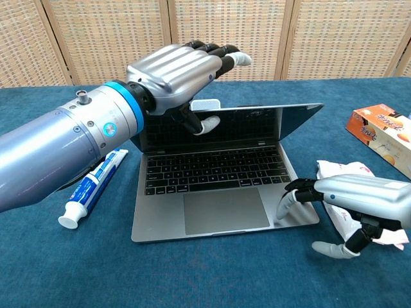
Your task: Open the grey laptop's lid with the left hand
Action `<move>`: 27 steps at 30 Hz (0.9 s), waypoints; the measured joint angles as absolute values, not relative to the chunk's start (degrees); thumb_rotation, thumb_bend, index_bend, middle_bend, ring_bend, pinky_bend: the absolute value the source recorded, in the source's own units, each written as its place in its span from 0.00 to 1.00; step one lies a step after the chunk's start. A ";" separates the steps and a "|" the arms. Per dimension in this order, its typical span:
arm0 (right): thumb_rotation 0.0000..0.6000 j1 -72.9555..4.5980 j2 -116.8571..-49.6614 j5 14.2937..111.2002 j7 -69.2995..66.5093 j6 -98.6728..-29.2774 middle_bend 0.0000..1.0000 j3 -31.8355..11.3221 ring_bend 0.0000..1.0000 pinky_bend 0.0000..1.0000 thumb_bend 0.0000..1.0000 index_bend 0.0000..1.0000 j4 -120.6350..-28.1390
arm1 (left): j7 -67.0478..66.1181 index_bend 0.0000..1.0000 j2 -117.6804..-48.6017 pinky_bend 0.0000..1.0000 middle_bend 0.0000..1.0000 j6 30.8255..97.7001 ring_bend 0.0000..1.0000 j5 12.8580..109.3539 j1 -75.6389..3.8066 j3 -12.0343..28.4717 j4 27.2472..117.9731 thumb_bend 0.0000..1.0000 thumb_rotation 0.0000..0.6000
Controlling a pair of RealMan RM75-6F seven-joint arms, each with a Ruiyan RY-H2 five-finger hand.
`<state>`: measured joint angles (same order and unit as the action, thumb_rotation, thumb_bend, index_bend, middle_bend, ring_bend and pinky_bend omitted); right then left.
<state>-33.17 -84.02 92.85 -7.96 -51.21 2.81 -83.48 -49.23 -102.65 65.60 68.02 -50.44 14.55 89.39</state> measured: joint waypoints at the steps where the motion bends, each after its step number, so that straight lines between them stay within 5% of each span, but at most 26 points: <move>1: 1.00 -33.20 -84.02 92.84 -7.93 -51.20 0.21 2.88 0.01 0.17 0.44 0.24 -83.53 | -49.25 0.00 -102.53 0.00 0.00 65.62 0.00 67.89 -50.49 14.69 89.25 0.40 0.95; 27: 1.00 -33.92 -84.04 91.62 -7.15 -50.74 0.21 4.12 0.01 0.17 0.44 0.24 -83.92 | -51.01 0.00 -98.59 0.00 0.00 62.87 0.00 59.83 -54.59 20.62 80.39 0.39 0.94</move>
